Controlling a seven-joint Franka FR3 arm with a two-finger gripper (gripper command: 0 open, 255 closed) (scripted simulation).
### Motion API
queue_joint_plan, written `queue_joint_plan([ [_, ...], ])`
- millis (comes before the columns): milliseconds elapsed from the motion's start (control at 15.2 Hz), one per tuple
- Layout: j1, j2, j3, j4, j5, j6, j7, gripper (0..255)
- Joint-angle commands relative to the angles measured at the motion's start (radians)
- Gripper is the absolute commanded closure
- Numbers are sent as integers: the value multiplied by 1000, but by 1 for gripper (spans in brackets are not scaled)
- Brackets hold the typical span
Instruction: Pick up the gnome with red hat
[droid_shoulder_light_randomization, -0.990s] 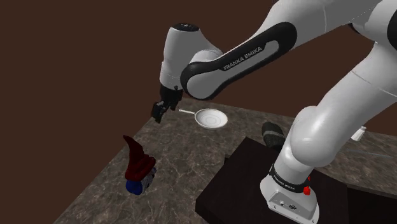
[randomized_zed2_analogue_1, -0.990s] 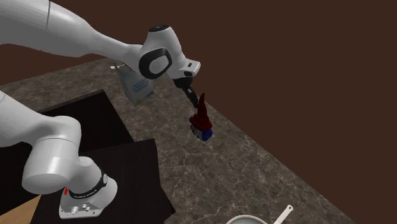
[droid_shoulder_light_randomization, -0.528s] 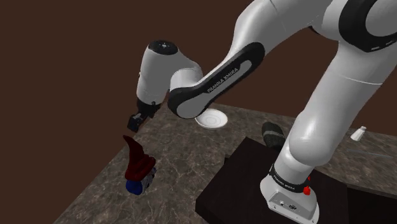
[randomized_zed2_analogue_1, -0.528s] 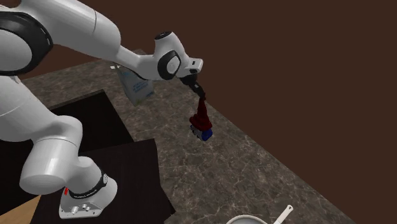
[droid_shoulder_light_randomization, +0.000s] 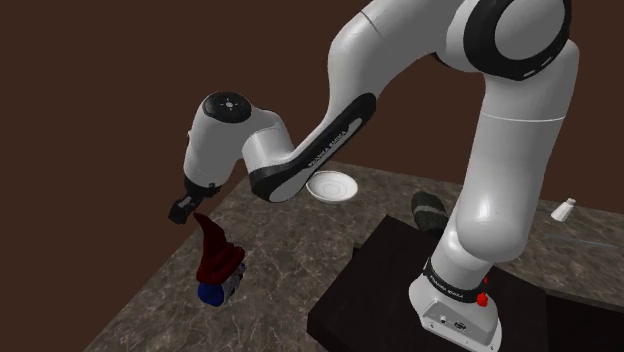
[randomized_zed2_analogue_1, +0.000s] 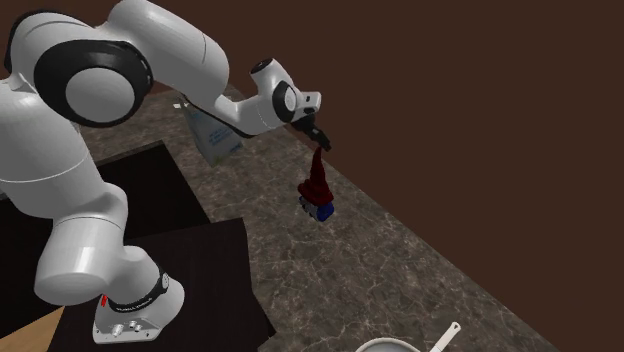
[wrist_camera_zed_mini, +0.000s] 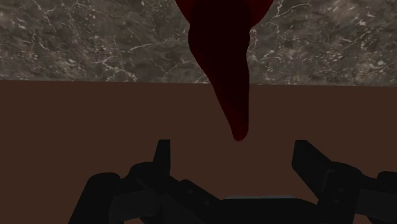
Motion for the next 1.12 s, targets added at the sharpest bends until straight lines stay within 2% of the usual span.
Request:
queue_joint_plan([
  [0, 11, 24, -13, 4, -48, 12, 40, 0],
  [198, 26, 55, -35, 6, -110, 29, 94, 0],
  [330, 29, 61, -39, 6, -121, 33, 104, 0],
  [396, 29, 60, -39, 5, -122, 33, 105, 255],
  [990, 29, 61, -39, 6, -122, 33, 104, 255],
  [1056, 24, 50, -32, 5, -101, 27, 86, 255],
])
